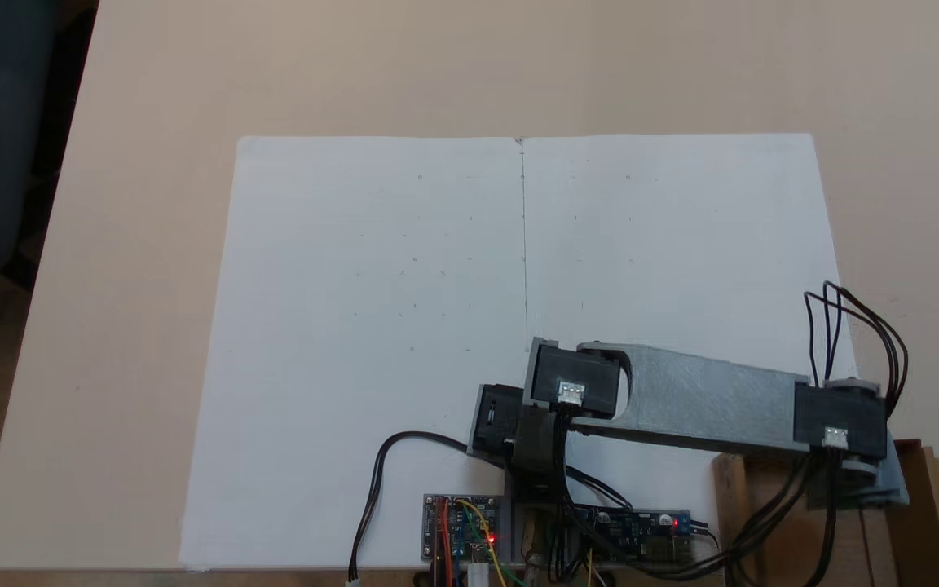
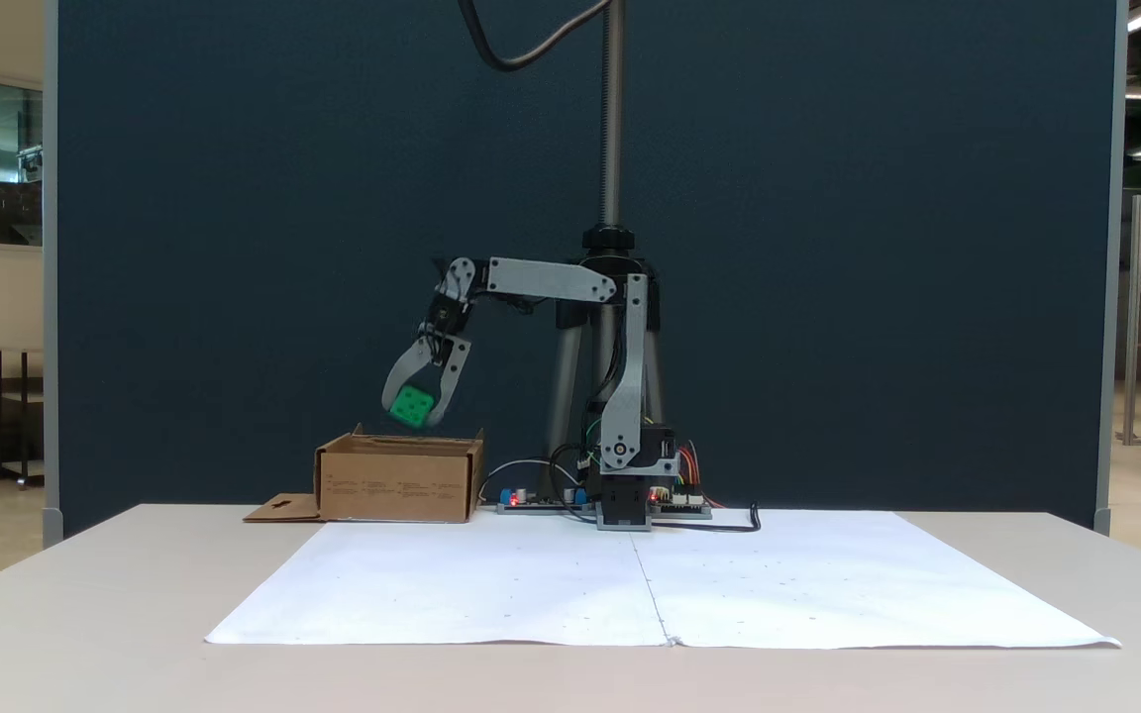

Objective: Grasp a green dice and put it in the bin.

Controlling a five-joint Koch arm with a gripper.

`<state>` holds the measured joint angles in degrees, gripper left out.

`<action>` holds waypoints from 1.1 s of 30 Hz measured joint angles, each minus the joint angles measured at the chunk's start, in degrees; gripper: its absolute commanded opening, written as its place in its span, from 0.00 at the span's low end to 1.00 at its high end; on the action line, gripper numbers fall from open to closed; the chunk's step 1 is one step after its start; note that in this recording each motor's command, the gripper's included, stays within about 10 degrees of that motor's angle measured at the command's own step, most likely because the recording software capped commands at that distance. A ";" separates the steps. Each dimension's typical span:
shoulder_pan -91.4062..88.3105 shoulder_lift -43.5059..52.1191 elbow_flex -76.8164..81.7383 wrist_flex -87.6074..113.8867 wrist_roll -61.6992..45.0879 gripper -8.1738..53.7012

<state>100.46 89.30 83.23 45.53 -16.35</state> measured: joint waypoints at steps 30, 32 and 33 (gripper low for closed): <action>-21.09 4.04 -15.64 -5.89 18.28 0.83; -28.83 5.36 -15.56 -5.89 19.60 0.83; -32.43 5.98 -15.56 -5.89 19.78 0.83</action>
<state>68.03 95.27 67.68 39.64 3.43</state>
